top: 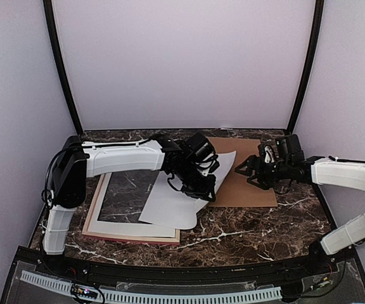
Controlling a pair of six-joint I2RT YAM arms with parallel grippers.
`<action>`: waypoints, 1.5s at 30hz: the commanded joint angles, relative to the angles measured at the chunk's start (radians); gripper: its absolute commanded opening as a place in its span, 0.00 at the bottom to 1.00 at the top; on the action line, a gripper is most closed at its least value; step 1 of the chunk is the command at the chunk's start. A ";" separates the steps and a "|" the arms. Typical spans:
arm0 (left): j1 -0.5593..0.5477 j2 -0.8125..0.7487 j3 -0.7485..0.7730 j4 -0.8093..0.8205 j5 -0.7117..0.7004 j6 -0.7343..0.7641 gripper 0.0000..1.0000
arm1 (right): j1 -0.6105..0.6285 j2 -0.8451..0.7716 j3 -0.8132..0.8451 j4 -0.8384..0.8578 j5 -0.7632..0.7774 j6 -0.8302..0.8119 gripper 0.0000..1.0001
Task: Put the photo into the frame
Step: Turn over the photo on the frame body, then pass from the left arm to the right
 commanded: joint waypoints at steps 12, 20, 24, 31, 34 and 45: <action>-0.020 0.011 -0.032 0.079 0.036 -0.034 0.19 | 0.081 0.162 0.008 0.203 -0.056 0.097 0.80; -0.026 0.018 -0.031 0.084 0.039 -0.034 0.22 | 0.087 0.229 0.017 0.231 -0.067 0.108 0.71; -0.032 0.022 -0.036 0.087 0.039 -0.034 0.23 | 0.096 0.264 0.026 0.257 -0.068 0.117 0.64; -0.040 0.032 -0.038 0.090 0.044 -0.030 0.27 | 0.106 0.313 0.036 0.283 -0.069 0.128 0.48; -0.042 0.033 -0.037 0.087 0.042 -0.024 0.29 | 0.106 0.328 0.031 0.300 -0.070 0.136 0.37; -0.044 0.030 -0.003 0.035 0.048 0.018 0.40 | 0.107 0.349 0.035 0.310 -0.059 0.131 0.08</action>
